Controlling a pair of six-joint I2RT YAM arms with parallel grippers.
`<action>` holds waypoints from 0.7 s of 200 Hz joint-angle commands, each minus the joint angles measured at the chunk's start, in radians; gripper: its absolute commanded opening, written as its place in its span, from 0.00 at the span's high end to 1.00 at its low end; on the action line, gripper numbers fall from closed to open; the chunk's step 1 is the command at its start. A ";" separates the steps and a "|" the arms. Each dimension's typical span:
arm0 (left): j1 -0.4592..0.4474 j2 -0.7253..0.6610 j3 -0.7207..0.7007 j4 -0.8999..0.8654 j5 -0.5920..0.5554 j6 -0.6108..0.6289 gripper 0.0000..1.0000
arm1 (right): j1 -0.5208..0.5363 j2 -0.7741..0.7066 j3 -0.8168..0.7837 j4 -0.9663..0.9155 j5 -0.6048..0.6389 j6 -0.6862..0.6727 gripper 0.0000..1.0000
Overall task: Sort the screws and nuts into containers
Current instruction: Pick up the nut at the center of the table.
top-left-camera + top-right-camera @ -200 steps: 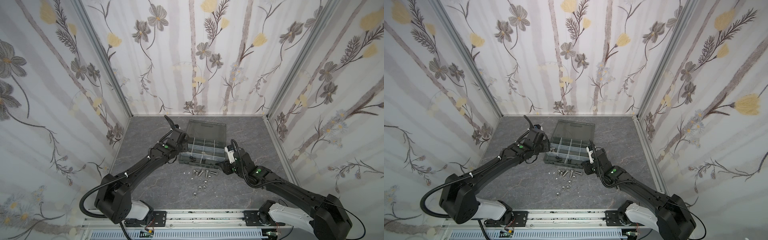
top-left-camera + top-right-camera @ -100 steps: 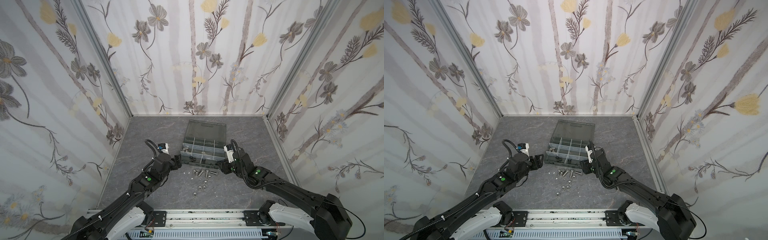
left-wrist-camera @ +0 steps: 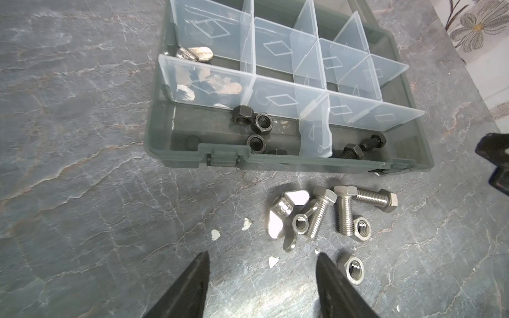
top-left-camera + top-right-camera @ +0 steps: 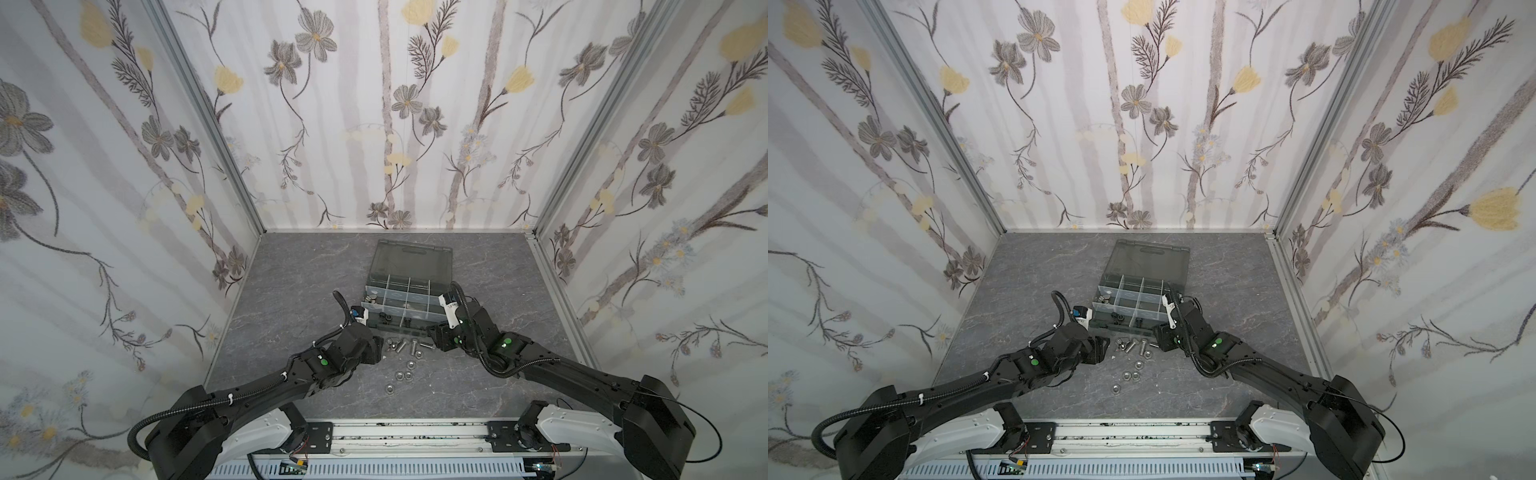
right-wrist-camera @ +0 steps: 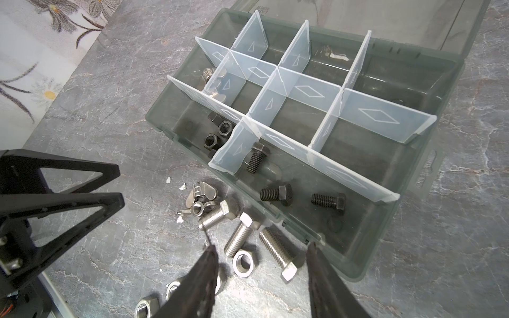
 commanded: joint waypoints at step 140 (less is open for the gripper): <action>-0.056 0.265 0.102 0.035 0.082 0.127 0.55 | -0.006 0.131 0.094 0.062 -0.026 -0.021 0.48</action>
